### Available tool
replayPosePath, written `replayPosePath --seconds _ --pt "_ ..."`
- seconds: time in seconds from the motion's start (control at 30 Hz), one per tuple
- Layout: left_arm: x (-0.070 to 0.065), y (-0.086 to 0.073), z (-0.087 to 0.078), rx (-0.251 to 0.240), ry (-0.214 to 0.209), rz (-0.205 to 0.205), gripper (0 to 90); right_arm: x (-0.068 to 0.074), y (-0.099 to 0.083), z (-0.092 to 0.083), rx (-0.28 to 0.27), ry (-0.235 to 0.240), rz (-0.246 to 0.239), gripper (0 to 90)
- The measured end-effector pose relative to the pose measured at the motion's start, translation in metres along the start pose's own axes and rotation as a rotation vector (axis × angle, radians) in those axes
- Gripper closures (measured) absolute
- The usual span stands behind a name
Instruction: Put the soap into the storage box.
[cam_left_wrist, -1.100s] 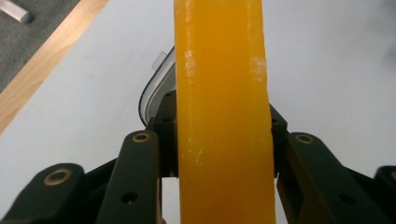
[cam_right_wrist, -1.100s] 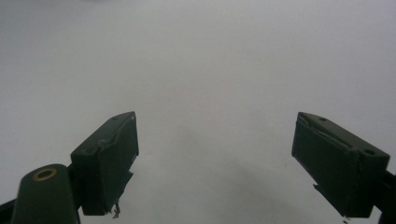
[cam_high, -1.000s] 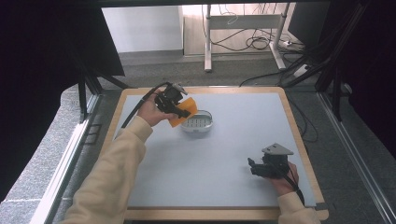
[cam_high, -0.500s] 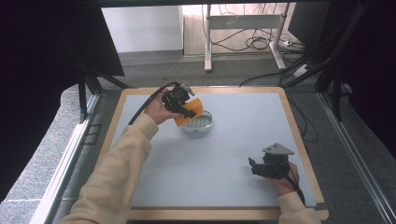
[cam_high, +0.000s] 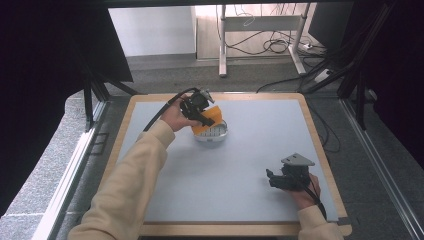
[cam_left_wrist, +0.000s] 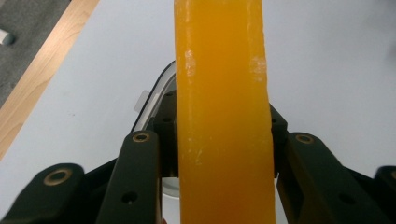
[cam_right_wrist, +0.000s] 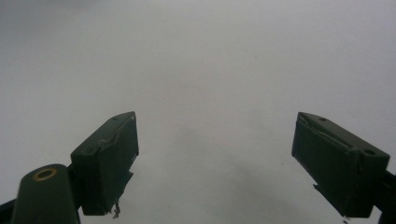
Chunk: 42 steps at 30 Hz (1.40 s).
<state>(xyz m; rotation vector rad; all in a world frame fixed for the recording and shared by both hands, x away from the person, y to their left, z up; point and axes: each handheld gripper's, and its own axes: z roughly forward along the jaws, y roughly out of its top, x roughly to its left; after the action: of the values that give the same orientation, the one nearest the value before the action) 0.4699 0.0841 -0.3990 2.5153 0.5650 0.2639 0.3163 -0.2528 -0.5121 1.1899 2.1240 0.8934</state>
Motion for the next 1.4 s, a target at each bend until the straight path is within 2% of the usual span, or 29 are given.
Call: replayPosePath --seconds 0.53,0.77,1.17,1.4 --pt "0.006 0.009 0.010 0.013 -0.011 0.021 62.1 -0.001 0.000 0.000 0.001 0.000 0.003 15.2" --pt "0.010 0.008 0.019 0.024 -0.059 0.053 62.1 -0.001 0.000 0.000 0.001 -0.002 0.001 15.2" --pt "0.023 0.001 0.035 0.066 -0.088 0.089 62.1 -0.001 -0.001 0.000 0.002 -0.009 0.002 15.2" --pt "0.027 0.001 0.041 0.066 -0.108 0.102 62.1 -0.001 -0.001 0.000 0.007 -0.012 0.003 15.2"
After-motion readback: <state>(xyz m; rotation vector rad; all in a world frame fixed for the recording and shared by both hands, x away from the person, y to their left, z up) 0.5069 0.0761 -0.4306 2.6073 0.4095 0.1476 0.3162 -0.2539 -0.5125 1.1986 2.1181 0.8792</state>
